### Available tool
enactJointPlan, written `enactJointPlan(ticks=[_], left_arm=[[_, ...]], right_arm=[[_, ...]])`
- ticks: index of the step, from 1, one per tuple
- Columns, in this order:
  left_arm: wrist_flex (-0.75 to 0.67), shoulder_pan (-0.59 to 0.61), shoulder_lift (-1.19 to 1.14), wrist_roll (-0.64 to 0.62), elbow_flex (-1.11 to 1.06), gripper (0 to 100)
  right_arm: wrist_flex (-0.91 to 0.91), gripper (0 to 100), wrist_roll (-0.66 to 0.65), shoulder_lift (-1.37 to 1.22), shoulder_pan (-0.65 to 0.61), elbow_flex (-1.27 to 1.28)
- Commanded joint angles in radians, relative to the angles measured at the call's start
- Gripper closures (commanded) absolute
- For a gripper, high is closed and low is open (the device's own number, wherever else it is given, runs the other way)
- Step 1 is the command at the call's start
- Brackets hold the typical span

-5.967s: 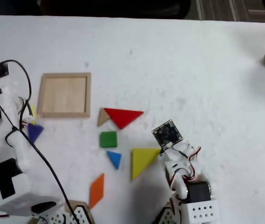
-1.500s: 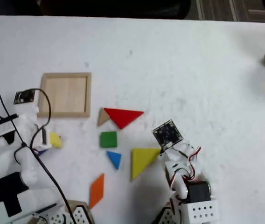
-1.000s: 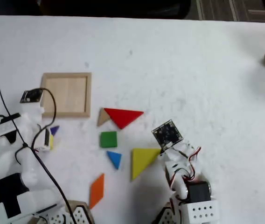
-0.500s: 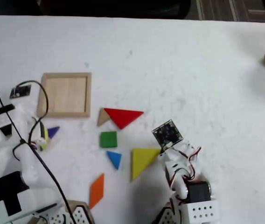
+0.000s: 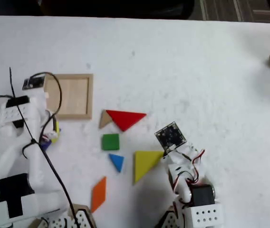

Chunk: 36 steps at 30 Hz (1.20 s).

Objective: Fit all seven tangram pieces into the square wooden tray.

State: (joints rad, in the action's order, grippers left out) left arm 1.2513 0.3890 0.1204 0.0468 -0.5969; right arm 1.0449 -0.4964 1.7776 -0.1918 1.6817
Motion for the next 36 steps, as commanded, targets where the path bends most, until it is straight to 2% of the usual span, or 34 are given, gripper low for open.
enactJointPlan(ticks=[1,5,8,19,28,36], left_arm=[[-0.005,-0.019,0.002,0.034,0.084,80],[-0.052,-0.018,0.002,0.247,0.098,66],[-0.132,0.008,-0.007,0.446,0.083,67],[-0.262,0.059,-0.007,0.703,-0.074,69],[-0.362,0.096,-0.021,0.735,-0.101,69],[-0.351,0.107,-0.251,0.735,0.043,69]], right_arm=[[-0.008,97.5,-0.014,0.012,0.012,0.009],[-0.008,97.5,-0.014,0.012,0.012,0.009],[-0.007,97.5,-0.014,0.012,0.013,0.009],[0.012,97.5,-0.014,0.012,0.013,0.009],[0.012,97.5,-0.014,0.012,0.013,0.009],[0.012,97.5,-0.014,0.012,0.013,0.009]])
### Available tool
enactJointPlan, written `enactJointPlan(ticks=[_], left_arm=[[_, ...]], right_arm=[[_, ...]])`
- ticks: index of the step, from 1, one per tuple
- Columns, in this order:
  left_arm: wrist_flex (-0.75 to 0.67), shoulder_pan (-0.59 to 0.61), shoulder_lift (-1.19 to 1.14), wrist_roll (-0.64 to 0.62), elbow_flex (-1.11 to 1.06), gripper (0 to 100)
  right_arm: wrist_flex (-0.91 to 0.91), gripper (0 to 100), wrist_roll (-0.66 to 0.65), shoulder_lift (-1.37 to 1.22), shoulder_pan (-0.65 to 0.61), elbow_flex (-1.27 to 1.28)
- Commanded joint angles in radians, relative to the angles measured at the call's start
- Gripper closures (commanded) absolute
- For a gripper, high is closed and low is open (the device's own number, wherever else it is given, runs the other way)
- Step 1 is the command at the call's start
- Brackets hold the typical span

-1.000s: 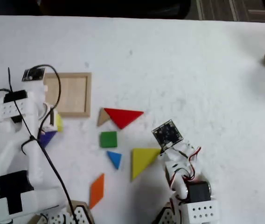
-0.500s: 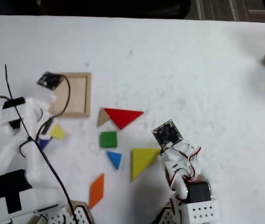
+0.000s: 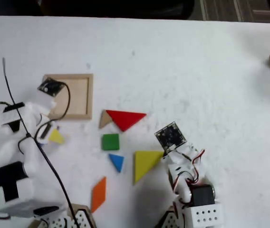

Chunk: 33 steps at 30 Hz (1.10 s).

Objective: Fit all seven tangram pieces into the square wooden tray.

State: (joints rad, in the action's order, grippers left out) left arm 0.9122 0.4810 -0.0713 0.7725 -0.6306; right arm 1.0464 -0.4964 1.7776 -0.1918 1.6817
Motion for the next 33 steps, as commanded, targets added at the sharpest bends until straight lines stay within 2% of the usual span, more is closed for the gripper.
enactJointPlan(ticks=[1,10,14,21,30,33], left_arm=[[-0.012,0.016,-0.082,0.009,0.092,69],[0.015,0.019,-0.11,0.002,0.118,69],[0.017,0.021,-0.11,0.008,0.112,75],[0.101,0.019,-0.11,-0.003,0.118,76],[0.11,0.044,-0.108,-0.187,0.12,76],[0.183,0.059,-0.076,-0.244,0.155,75]], right_arm=[[0.01,97.5,-0.014,0.012,0.013,0.009],[0.01,97.5,-0.014,0.012,0.013,0.009],[0.01,97.5,-0.014,0.012,0.013,0.009],[0.01,97.5,-0.014,0.012,0.013,0.009],[0.01,97.5,-0.014,0.012,0.013,0.009],[0.01,97.5,-0.014,0.012,0.013,0.009]])
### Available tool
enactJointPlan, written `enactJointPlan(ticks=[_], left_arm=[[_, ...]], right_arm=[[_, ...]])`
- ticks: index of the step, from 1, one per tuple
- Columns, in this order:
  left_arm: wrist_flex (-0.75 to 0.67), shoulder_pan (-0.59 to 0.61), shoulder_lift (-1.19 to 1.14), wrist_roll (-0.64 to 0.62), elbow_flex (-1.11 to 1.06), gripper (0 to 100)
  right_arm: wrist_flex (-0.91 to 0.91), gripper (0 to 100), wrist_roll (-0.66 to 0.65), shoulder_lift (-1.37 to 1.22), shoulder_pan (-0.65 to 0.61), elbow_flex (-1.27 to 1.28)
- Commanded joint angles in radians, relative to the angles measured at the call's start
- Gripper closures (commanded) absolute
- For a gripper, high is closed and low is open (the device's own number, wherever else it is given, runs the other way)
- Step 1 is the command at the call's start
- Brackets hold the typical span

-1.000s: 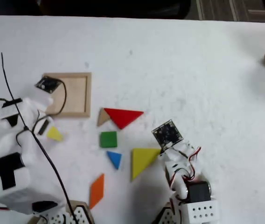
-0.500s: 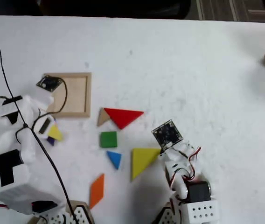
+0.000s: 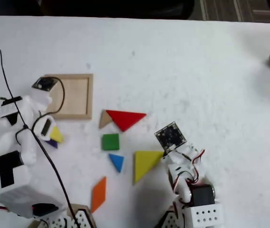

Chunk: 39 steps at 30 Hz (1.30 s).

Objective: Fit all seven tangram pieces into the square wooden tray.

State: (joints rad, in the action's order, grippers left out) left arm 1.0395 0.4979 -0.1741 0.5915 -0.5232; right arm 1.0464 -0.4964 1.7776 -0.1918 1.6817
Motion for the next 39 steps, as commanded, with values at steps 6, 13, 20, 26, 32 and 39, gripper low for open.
enactJointPlan(ticks=[6,13,20,26,32,39], left_arm=[[0.195,0.054,0.131,-0.206,0.071,67],[0.184,-0.012,0.131,-0.338,-0.012,72],[0.095,-0.058,0.131,-0.42,-0.028,72],[0.075,-0.027,0.133,-0.417,-0.028,72],[0.124,-0.004,0.222,-0.321,-0.031,72],[-0.009,-0.012,0.294,-0.299,-0.149,72]], right_arm=[[0.01,97.5,-0.014,0.012,0.013,0.009],[0.01,97.5,-0.014,0.012,0.013,0.009],[0.01,97.5,-0.014,0.012,0.013,0.009],[0.01,97.5,-0.014,0.012,0.013,0.009],[0.01,97.5,-0.014,0.012,0.013,0.009],[0.01,97.5,-0.014,0.012,0.013,0.009]])
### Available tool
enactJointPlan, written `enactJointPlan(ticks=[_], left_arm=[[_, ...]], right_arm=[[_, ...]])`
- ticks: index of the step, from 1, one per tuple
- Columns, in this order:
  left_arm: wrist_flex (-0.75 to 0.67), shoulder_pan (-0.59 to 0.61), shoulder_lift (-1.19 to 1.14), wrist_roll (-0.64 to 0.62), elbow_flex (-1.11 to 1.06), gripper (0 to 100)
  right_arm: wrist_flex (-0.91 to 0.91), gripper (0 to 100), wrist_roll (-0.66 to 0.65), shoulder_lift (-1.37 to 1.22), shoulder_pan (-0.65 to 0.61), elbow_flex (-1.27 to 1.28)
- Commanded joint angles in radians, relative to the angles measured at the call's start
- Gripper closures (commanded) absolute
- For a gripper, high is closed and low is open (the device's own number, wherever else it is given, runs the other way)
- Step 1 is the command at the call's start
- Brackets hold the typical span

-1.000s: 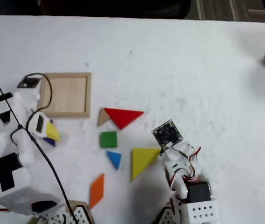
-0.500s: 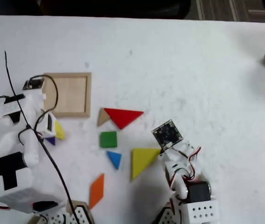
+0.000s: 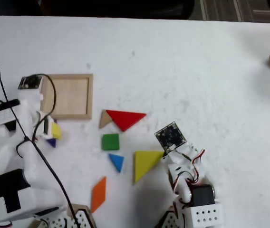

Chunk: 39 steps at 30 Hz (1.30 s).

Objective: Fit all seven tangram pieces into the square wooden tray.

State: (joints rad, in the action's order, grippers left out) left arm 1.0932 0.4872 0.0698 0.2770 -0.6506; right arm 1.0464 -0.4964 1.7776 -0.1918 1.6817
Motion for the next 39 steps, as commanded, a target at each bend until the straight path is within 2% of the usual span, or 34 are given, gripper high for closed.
enactJointPlan(ticks=[1,7,15,27,33,39], left_arm=[[-0.084,-0.007,0.05,0.015,-0.038,72],[-0.204,-0.01,0.038,0.015,-0.071,72],[-0.175,-0.01,-0.11,0.017,0.029,72],[-0.17,-0.01,-0.133,0.008,0.052,73],[-0.167,-0.015,-0.133,0.017,0.052,88],[-0.144,-0.015,-0.133,0.017,0.051,86]], right_arm=[[0.01,97.5,-0.014,0.012,0.013,0.009],[0.01,97.5,-0.014,0.012,0.013,0.009],[0.01,97.5,-0.014,0.012,0.013,0.009],[0.01,97.5,-0.014,0.012,0.015,0.009],[0.01,97.5,-0.014,0.012,0.015,0.009],[0.01,97.5,-0.014,0.012,0.015,0.009]])
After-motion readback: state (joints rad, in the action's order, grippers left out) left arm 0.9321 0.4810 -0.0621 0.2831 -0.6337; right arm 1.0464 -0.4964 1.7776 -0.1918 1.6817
